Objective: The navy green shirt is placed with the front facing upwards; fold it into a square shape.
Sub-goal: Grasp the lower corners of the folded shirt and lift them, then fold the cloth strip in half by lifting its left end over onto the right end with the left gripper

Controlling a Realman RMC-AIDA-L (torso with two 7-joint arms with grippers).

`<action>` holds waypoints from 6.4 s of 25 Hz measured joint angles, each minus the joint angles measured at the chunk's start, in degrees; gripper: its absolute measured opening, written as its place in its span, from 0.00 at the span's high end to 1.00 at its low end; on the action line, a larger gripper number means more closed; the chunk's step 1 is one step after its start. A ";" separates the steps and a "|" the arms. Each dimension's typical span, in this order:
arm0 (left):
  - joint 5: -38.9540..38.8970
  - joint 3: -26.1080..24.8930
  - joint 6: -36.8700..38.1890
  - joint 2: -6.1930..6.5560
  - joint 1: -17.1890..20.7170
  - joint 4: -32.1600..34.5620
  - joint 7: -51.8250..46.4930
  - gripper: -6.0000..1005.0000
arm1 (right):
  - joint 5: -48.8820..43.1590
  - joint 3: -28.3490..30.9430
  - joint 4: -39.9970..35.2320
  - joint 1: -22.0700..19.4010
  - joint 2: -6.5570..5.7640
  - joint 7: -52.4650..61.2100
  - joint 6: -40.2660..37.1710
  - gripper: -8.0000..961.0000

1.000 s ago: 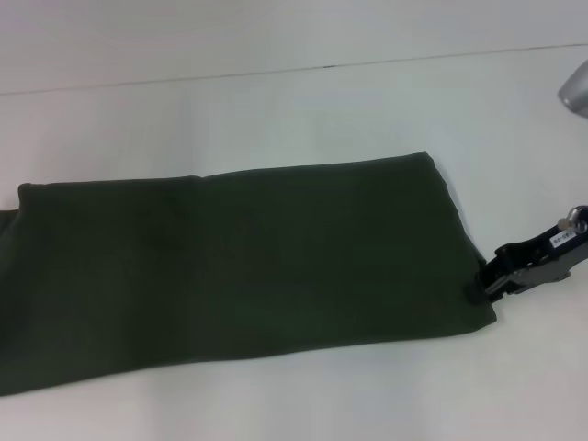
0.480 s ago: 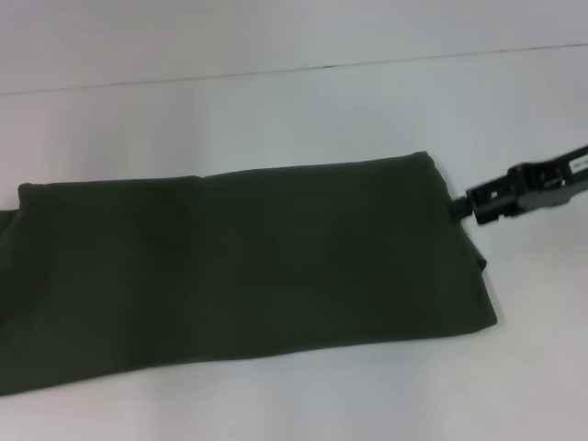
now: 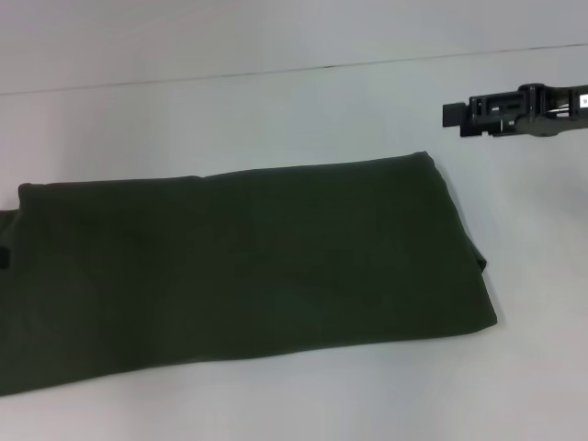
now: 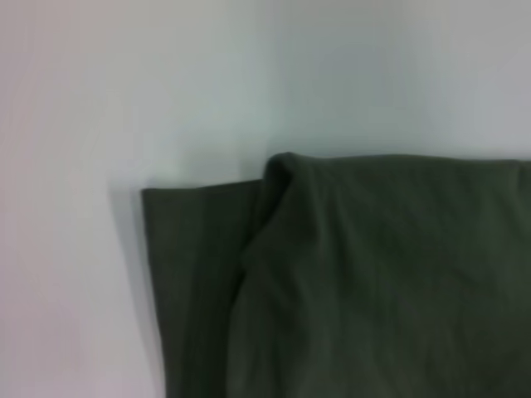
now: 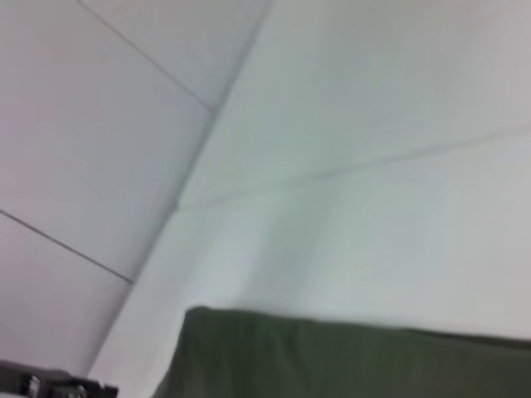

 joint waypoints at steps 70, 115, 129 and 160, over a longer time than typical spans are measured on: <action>0.54 4.92 -3.01 -0.59 2.06 2.02 -2.66 0.25 | -23.12 -11.68 4.95 2.13 4.02 8.82 -0.22 0.40; 0.63 5.59 -2.70 -0.68 2.74 1.93 -3.52 0.25 | -25.98 -10.42 -3.44 -3.79 1.77 12.66 -5.37 0.98; 0.63 5.55 -3.22 -0.60 2.68 1.92 -3.50 0.25 | -26.05 -8.32 -3.83 -3.55 -0.29 14.99 -7.64 0.81; -0.13 4.50 -4.57 -0.35 2.96 9.22 -5.58 0.25 | -4.06 2.98 -4.72 -3.05 -0.65 7.13 -6.30 0.34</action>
